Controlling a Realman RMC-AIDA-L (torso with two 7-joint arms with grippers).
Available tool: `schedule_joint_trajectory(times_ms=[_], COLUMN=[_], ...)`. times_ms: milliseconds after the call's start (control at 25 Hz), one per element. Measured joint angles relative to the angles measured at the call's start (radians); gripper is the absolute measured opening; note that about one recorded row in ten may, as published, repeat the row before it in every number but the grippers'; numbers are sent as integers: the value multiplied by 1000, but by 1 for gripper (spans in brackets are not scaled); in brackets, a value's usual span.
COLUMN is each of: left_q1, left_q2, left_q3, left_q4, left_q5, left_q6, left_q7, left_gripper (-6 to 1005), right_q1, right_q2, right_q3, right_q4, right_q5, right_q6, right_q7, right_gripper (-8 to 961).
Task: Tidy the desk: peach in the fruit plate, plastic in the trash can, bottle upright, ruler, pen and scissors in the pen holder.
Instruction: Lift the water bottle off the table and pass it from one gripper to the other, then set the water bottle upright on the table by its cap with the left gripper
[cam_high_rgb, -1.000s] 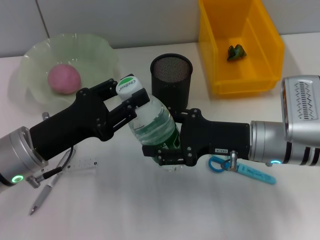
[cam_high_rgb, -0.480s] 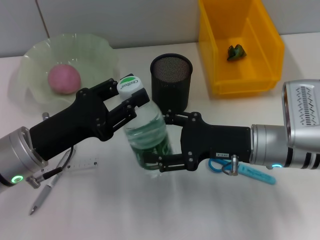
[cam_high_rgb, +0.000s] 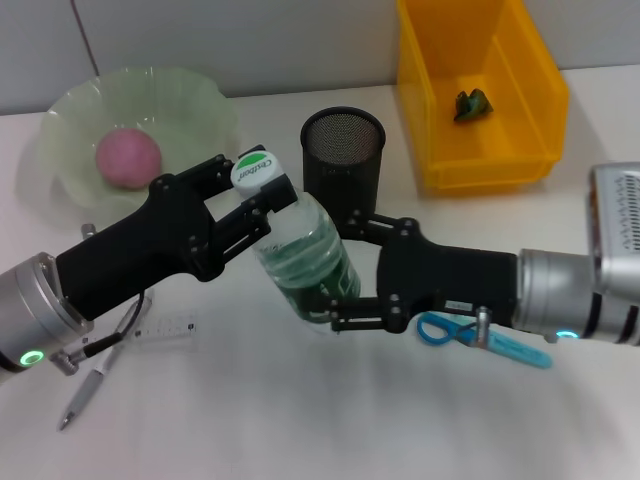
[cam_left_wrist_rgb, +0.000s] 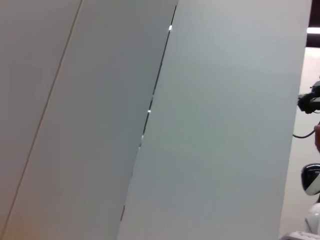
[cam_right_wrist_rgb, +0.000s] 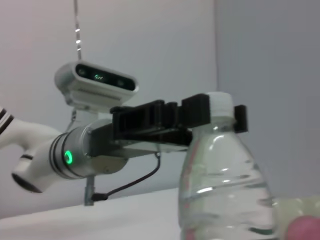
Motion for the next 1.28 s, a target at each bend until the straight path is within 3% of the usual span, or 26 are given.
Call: schedule_joint_trajectory(times_ms=[80, 160, 400, 720, 1160, 1280], left_q1=[1, 3, 4, 7, 13, 22], left_q2=[3, 6, 10, 10, 18, 22], left_q3=[-9, -34, -71, -108, -157, -205], left_q4=[0, 0, 9, 11, 11, 11], left_q5=[0, 0, 0, 1, 2, 5], left_q6=[-10, -21, -49, -136, -147, -156], left_q7=[15, 37, 61, 115, 141, 176], left_gripper=[451, 452, 453, 455, 457, 458], right_q1=[-16, -87, -131, -161, -167, -166], right_q2=[-1, -3, -3, -4, -4, -4], right_q3=[2, 25, 60, 74, 74, 74], right_q4=[-7, -45, -54, -49, -47, -47], right_q5=[8, 18, 19, 20, 20, 20], right_q6=[-6, -29, -35, -35, -28, -27], right_q7=[0, -1, -1, -1, -1, -1], right_gripper=[846, 846, 842, 836, 828, 826])
